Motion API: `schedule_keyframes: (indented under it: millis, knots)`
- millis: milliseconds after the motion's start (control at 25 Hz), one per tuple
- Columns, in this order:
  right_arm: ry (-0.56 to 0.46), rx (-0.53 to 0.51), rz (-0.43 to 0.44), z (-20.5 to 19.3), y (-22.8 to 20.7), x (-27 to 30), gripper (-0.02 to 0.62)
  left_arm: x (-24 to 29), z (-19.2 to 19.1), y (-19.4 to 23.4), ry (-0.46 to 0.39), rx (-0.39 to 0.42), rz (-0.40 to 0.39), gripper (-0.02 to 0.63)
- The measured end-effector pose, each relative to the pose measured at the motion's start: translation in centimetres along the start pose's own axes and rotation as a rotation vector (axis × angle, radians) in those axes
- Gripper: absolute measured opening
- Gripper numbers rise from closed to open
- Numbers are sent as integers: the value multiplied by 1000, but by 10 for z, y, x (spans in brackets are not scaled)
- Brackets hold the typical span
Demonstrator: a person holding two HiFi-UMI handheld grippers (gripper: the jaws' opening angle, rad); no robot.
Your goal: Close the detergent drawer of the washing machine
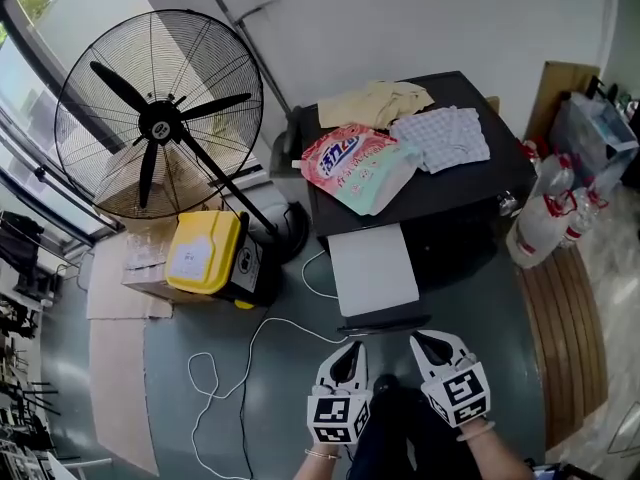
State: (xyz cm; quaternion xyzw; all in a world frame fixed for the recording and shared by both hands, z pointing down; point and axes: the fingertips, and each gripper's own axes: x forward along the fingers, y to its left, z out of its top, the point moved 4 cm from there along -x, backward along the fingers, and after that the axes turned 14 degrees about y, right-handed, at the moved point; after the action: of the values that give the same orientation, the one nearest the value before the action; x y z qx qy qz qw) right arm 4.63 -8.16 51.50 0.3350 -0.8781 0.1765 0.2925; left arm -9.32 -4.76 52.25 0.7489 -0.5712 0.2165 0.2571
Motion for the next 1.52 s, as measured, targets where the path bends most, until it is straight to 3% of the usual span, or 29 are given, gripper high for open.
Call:
schedule_keyframes:
  millis: [720,1520]
  knots:
    - [87,104,-58,-30,-15,42,25,38,-25,26,58,-60,-20,17]
    - [61,258,-115,-32,-21,47,25,43,-26,35,67,-78,-29,17]
